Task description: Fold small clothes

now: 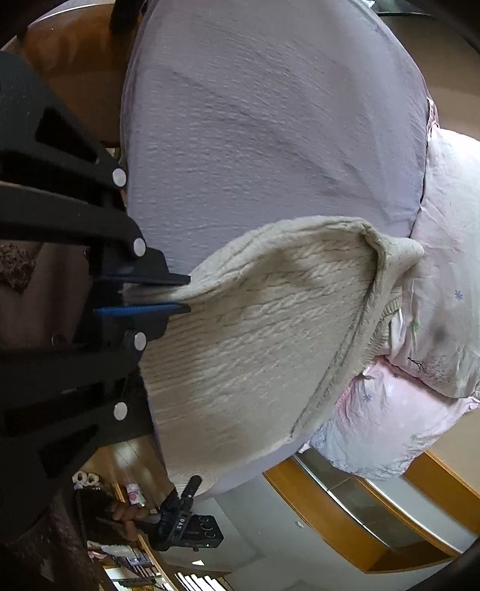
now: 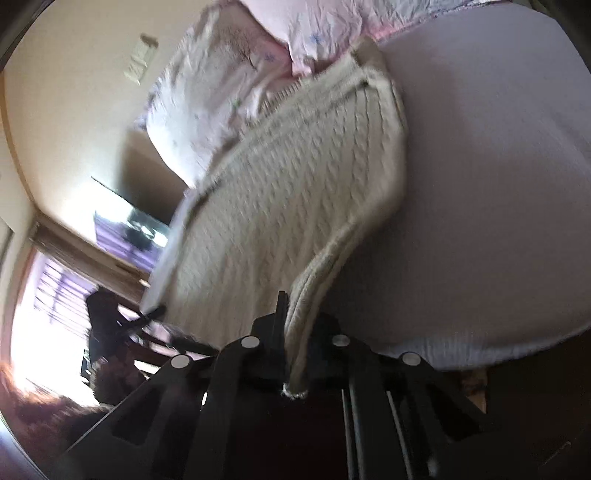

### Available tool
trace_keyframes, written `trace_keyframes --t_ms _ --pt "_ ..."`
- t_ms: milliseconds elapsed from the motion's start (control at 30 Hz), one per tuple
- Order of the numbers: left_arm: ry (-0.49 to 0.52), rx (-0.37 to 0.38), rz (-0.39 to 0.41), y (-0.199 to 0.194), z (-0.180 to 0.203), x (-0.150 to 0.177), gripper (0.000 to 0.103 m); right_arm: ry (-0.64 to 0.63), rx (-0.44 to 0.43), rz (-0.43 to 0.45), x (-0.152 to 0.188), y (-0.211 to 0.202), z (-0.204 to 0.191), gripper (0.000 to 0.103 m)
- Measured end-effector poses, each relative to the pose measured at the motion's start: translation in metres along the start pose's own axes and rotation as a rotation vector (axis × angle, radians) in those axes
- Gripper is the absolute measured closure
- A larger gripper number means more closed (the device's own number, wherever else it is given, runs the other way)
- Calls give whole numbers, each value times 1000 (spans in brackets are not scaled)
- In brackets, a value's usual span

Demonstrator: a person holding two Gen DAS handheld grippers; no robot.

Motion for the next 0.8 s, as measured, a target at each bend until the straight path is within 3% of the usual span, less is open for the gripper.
trace_keyframes --t_ms 133,233,333,433,567,633,700,733,767,800 --pt "18 91 58 -11 13 -28 95 -29 -69 113 -42 -14 -16 95" --pt "50 143 139 -21 27 -73 95 -53 -107 199 -89 -20 -24 95" --pt "54 173 202 -11 41 -142 95 -62 -104 268 -146 -15 -20 95" --pt "16 131 255 24 44 -212 95 1 -73 322 -214 11 5 95" --pt "-88 56 265 95 21 -281 95 225 114 300 -275 85 80 93" --pt "-148 37 243 114 10 -294 95 322 189 261 -280 113 109 81" --pt "-183 79 246 111 5 -295 93 370 116 283 -278 117 115 42" --pt "-183 92 255 106 3 -294 81 346 62 337 -280 110 110 31" --pt "-174 100 264 99 2 -292 60 320 66 370 -280 102 107 10" --pt "-163 100 265 93 0 -288 51 286 87 412 -281 91 102 5"
Point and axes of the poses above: each gripper's, at about its wrist camera, not at the fingertips, and y roughly the way its jaws point, z to its right, x to its underside, the point moved 7 cm from there along y, roughly the way its jaws point, and after that the axes turned 8 degrees about -y, right-handed, at the moved point
